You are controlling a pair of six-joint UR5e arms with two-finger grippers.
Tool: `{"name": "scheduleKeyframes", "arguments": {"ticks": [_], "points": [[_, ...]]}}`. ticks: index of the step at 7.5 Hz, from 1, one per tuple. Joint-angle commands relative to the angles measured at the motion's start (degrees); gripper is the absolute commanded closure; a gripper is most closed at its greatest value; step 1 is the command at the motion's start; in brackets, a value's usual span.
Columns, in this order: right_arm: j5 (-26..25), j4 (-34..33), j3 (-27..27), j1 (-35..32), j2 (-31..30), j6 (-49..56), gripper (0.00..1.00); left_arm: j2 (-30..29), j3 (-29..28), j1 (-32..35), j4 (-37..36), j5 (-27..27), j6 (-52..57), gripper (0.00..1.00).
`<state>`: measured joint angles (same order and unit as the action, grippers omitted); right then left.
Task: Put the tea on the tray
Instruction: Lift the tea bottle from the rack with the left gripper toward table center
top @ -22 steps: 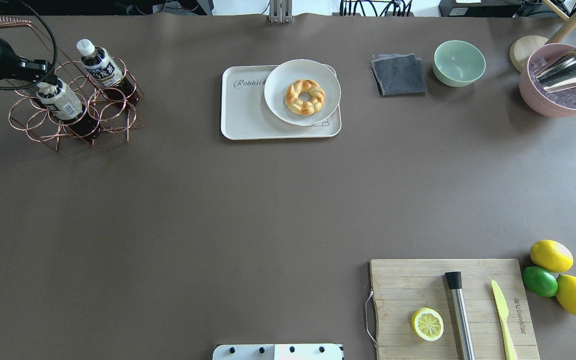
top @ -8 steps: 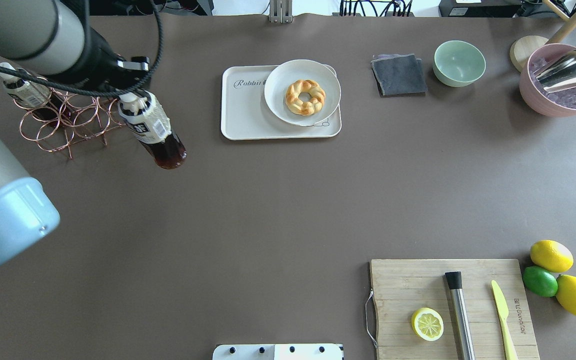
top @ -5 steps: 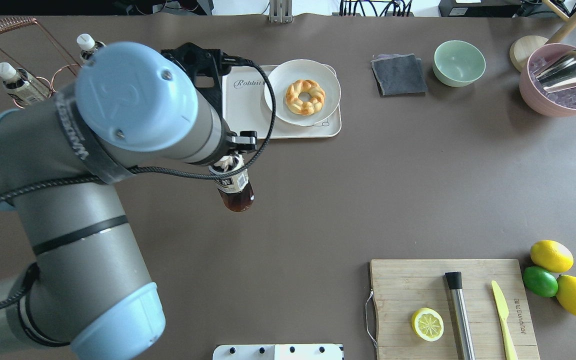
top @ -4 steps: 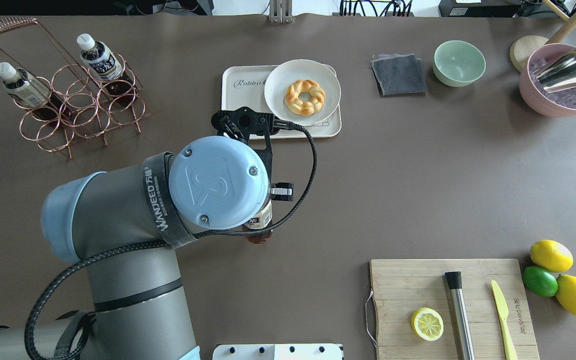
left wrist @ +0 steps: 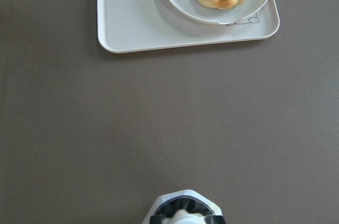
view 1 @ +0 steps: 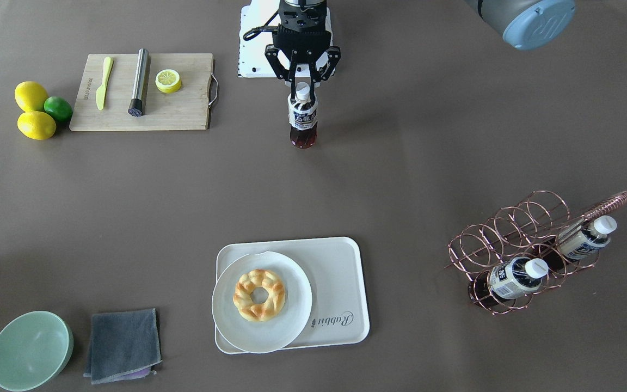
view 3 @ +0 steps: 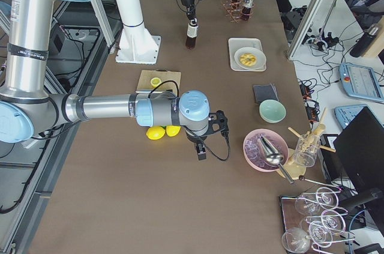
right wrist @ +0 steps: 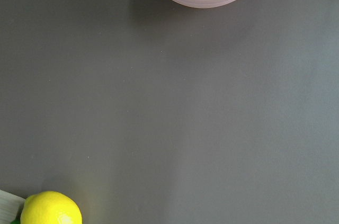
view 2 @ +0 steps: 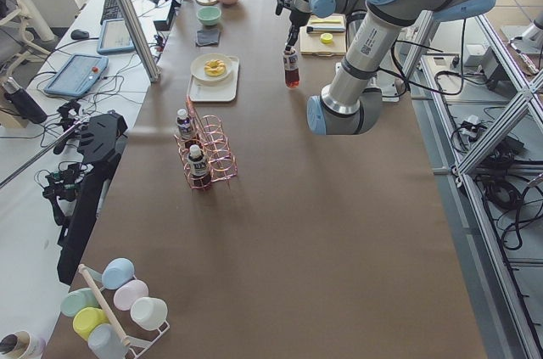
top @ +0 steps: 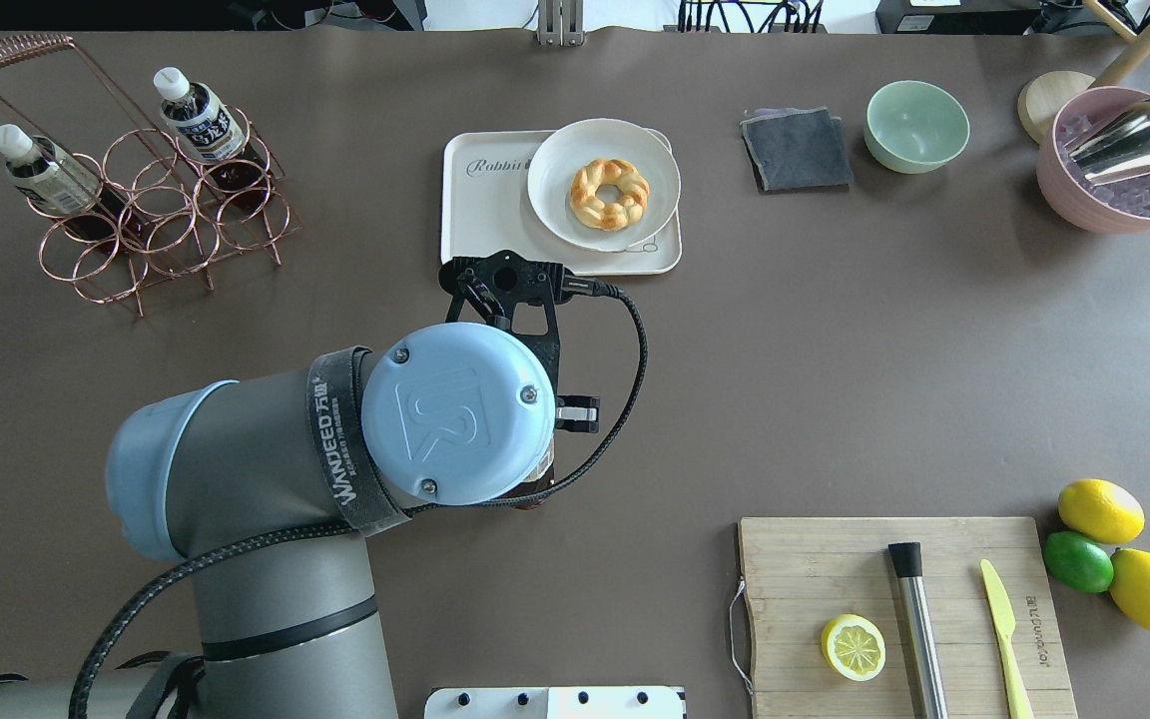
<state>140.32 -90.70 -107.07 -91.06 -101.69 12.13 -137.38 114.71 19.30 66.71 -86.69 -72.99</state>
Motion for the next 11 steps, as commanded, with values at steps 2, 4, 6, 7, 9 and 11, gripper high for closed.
{"name": "scheduleKeyframes", "arguments": {"ticks": [2, 4, 6, 7, 9, 11], "points": [[0.0, 0.0, 0.1, 0.0, -0.2, 0.0, 0.0, 0.4, -0.4, -1.2, 2.4, 0.0, -0.3, 1.0], [0.1, 0.0, 0.1, 0.0, -0.3, 0.0, 0.0, 0.4, -1.2, -1.3, 3.7, 0.0, -0.9, 1.0], [0.1, 0.0, 0.1, 0.0, -0.4, 0.0, 0.0, 0.4, -1.8, -1.3, 3.8, 0.0, -0.7, 0.74], [0.1, 0.0, -0.1, 0.0, -0.2, 0.0, 0.0, 0.4, -1.9, -1.3, 3.9, 0.0, -0.4, 0.35], [0.0, 0.0, -3.1, 1.8, 4.6, -13.0, 0.0, 0.2, -1.2, -0.1, 3.9, -0.5, 1.2, 0.04], [-0.6, 0.0, -6.9, 11.3, 12.4, -32.7, 0.0, 0.4, 0.9, 5.7, 3.7, -5.7, 5.3, 0.04]]}}
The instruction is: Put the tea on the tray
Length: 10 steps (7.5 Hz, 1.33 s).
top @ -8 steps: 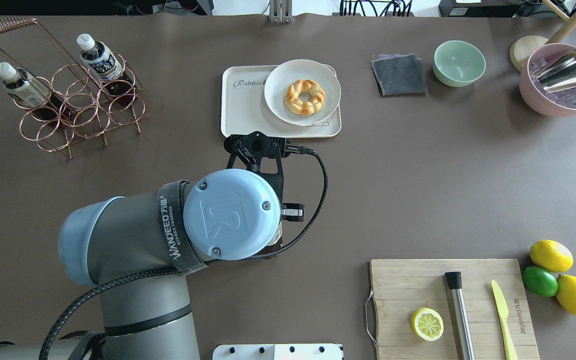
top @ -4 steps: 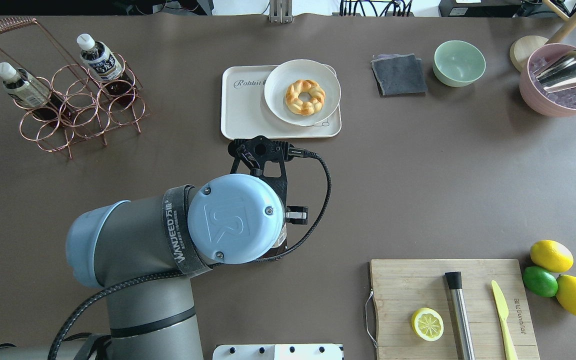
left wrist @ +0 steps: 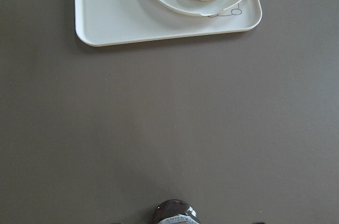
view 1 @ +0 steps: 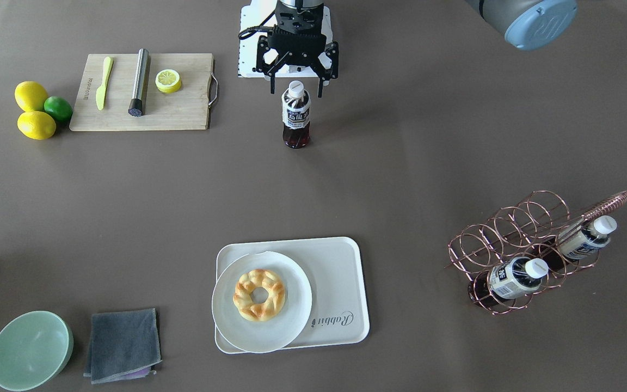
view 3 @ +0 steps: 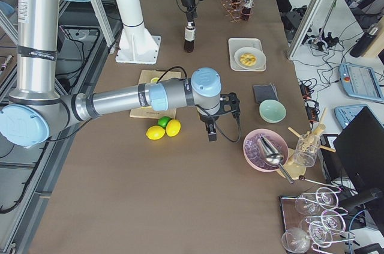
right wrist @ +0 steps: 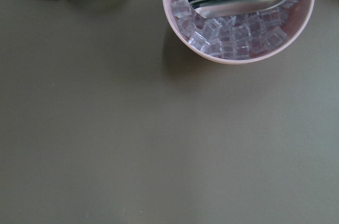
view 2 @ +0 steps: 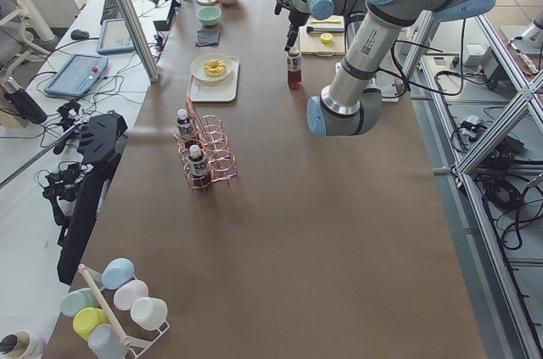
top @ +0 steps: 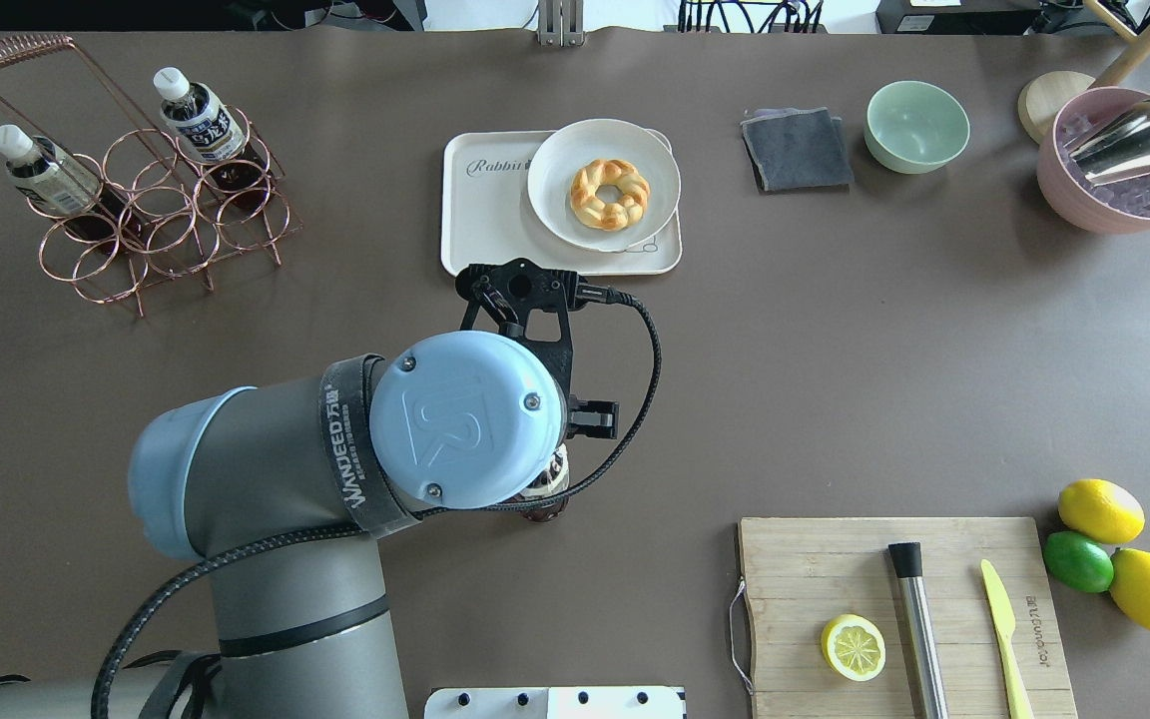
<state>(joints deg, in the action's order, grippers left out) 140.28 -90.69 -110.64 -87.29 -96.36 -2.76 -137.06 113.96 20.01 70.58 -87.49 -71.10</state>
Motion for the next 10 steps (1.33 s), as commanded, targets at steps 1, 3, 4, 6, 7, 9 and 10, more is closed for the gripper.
{"name": "scheduleKeyframes", "arguments": {"ticks": [1, 3, 4, 6, 7, 9, 10], "points": [[-2.1, -0.1, -7.6, 14.0, 12.1, -33.6, 0.0, 1.5, 2.9, 10.3, -0.3, -10.0, 7.5, 0.04], [-10.8, -0.7, -13.2, 31.1, 23.1, -63.7, 0.0, 10.8, 7.7, 18.3, 0.2, -16.5, 17.4, 0.03], [-16.0, -1.3, -14.2, 38.5, 27.5, -72.2, 0.0, 13.9, 8.3, 23.5, 0.3, -20.8, 22.8, 0.03], [-20.1, -19.6, -13.3, 49.1, 43.4, -77.5, 0.0, 18.6, 8.2, 29.7, 0.9, -26.3, 30.5, 0.03], [-22.2, -23.2, -9.6, 53.8, 49.0, -77.6, 0.0, 19.7, 8.0, 29.8, 1.9, -26.3, 30.8, 0.03], [-22.6, -23.0, 0.6, 58.9, 55.9, -76.8, 0.02, 19.9, 7.5, 29.8, 2.4, -26.3, 30.7, 0.03], [-22.4, -22.9, 2.2, 59.6, 56.7, -75.3, 0.1, 20.0, 7.5, 29.8, 2.4, -26.2, 30.4, 0.03]]}}
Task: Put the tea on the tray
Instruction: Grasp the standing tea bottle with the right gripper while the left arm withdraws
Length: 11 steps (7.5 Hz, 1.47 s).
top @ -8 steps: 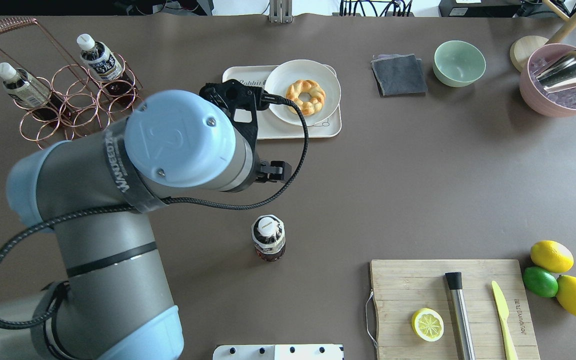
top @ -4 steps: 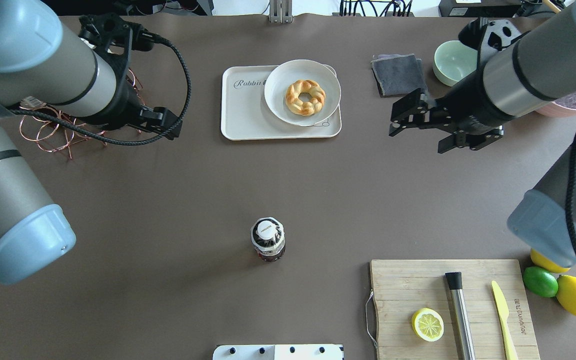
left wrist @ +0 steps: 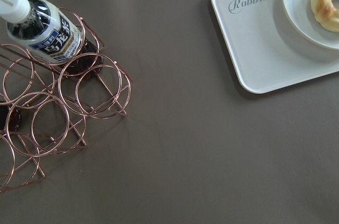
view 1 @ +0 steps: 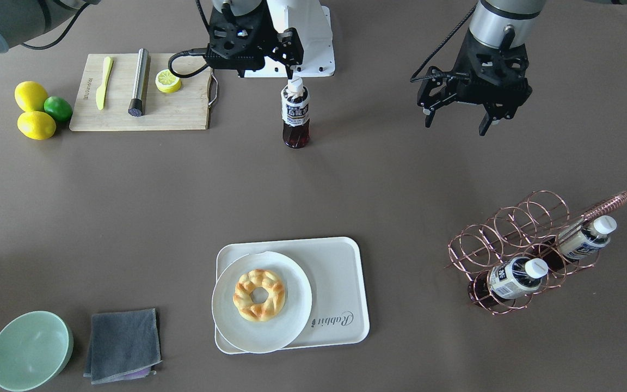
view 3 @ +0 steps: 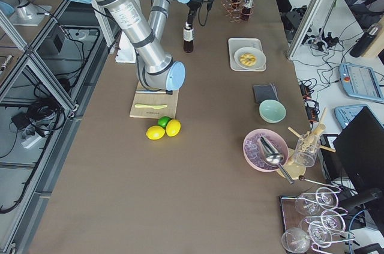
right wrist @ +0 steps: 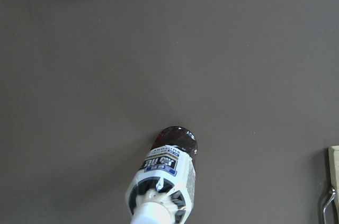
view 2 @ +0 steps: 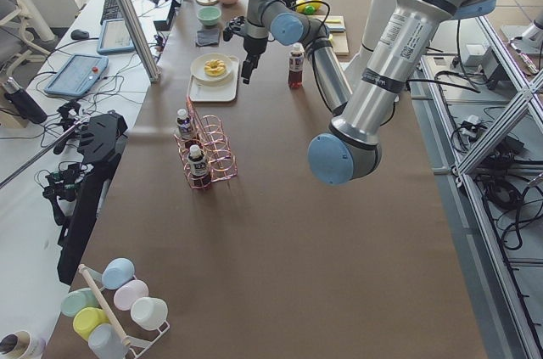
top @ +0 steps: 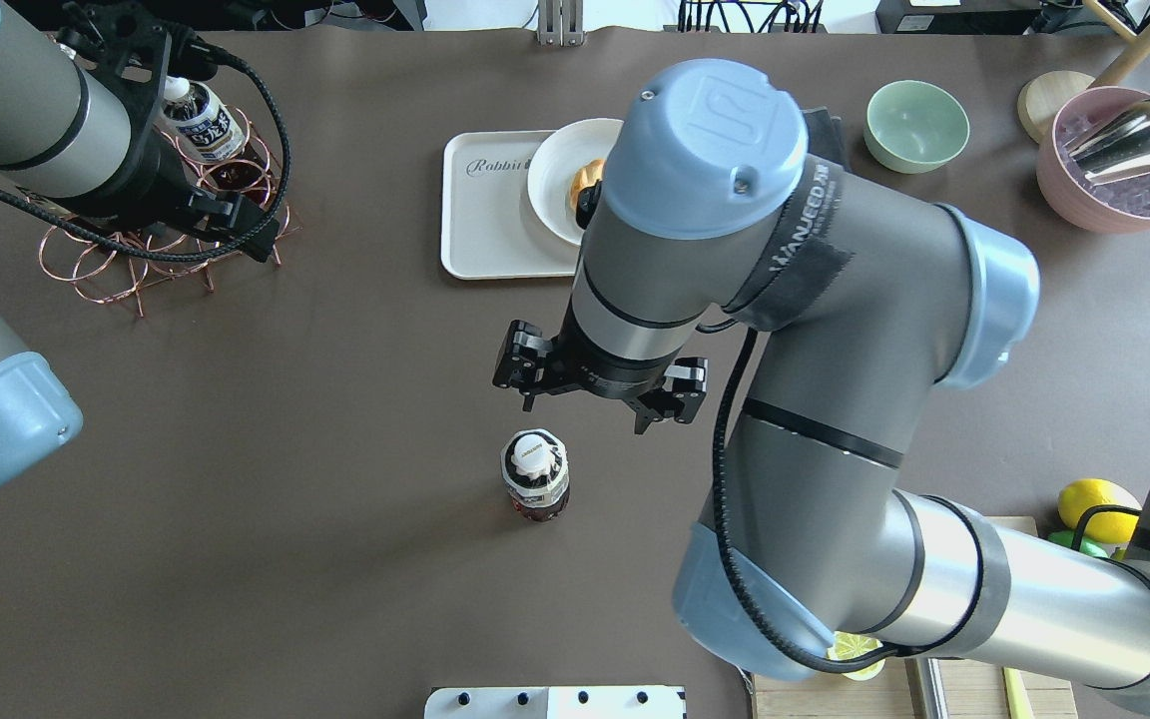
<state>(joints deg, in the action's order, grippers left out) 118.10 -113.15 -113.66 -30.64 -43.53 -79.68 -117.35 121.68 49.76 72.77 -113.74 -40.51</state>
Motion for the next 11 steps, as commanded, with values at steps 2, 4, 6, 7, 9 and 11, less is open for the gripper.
{"name": "scheduleKeyframes", "arguments": {"ticks": [2, 4, 6, 7, 9, 11], "points": [[-0.5, -0.3, 8.0, 3.9, 4.8, 4.7, 0.14, 0.5, 0.0, 0.1, 0.2, 0.0, -0.4, 0.03], [-0.6, -0.2, 9.2, 4.0, 5.5, 4.4, 0.21, 0.5, 0.0, 0.0, 0.2, 0.0, -0.5, 0.03], [-2.4, 2.1, 10.5, 4.8, 5.6, 3.8, 0.48, 0.5, -0.2, 0.0, 0.2, 0.0, -0.4, 0.03], [-2.5, 3.5, 12.6, 4.8, 6.6, 3.8, 0.84, 0.5, -0.1, 0.0, 0.2, 0.0, -0.4, 0.03], [-1.6, 2.8, 10.3, 4.1, 5.6, 4.0, 1.0, 0.5, -0.1, 0.0, 0.2, -0.1, -0.4, 0.03], [-1.5, 1.4, 9.7, 2.1, 6.4, 4.5, 1.0, 0.5, 0.0, 0.0, 0.2, -0.1, -0.4, 0.03]]}}
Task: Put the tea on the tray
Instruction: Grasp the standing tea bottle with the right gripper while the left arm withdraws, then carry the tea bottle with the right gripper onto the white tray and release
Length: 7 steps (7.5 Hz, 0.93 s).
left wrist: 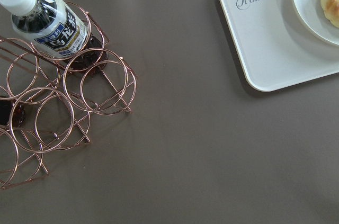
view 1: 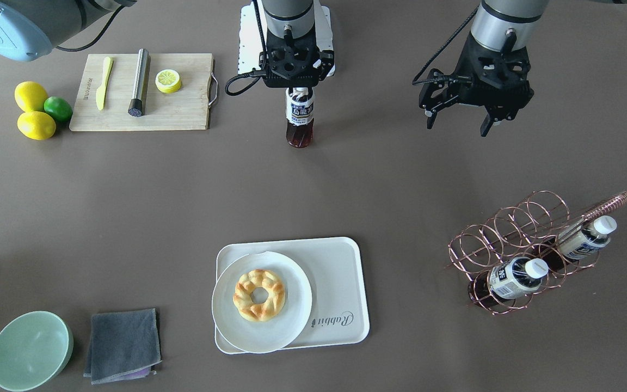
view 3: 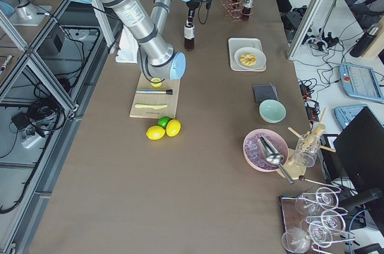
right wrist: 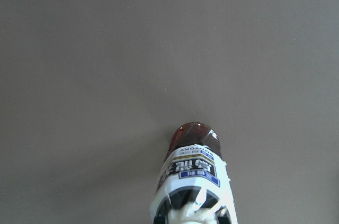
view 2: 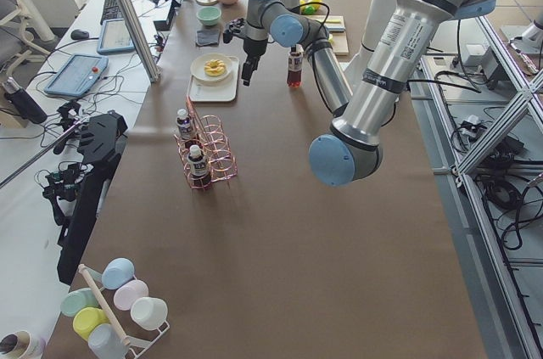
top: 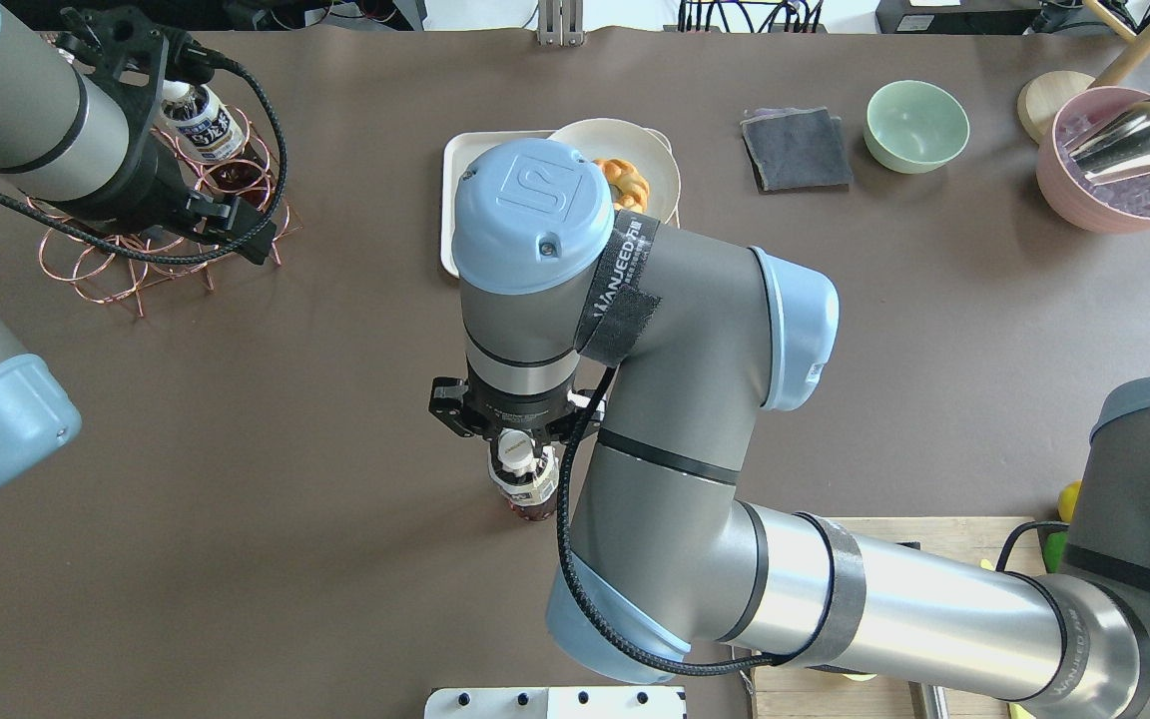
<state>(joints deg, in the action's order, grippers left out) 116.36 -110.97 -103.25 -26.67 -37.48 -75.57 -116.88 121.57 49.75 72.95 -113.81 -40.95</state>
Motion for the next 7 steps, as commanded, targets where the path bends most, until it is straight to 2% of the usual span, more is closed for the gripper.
{"name": "scheduleKeyframes", "arguments": {"ticks": [1, 2, 3, 4, 5, 7], "points": [[0.4, -0.7, -0.5, -4.5, 0.5, 1.8, 1.0, 0.4, 0.5, 1.0, -0.1, -1.4, 0.3, 0.03], [2.3, -0.7, 0.3, -8.4, 1.6, 5.4, 1.0, 3.7, 2.6, 3.8, 0.1, -3.5, 1.6, 0.03], [4.9, -0.7, 5.6, -12.5, 5.5, 8.0, 1.0, 9.7, 7.0, 6.0, 0.2, -5.9, 4.9, 0.03], [5.4, -0.1, 14.3, -15.4, 10.9, 10.1, 1.0, 15.7, 10.8, 8.8, 1.0, -7.6, 7.4, 0.03], [7.1, 0.5, 20.7, -18.2, 14.3, 12.3, 1.0, 20.8, 12.6, 13.7, 1.9, -9.9, 12.1, 0.03], [7.0, 12.8, 35.9, -20.3, 19.4, 11.4, 1.0, 31.9, 11.9, 24.6, 6.6, -15.7, 26.7, 0.03]]}}
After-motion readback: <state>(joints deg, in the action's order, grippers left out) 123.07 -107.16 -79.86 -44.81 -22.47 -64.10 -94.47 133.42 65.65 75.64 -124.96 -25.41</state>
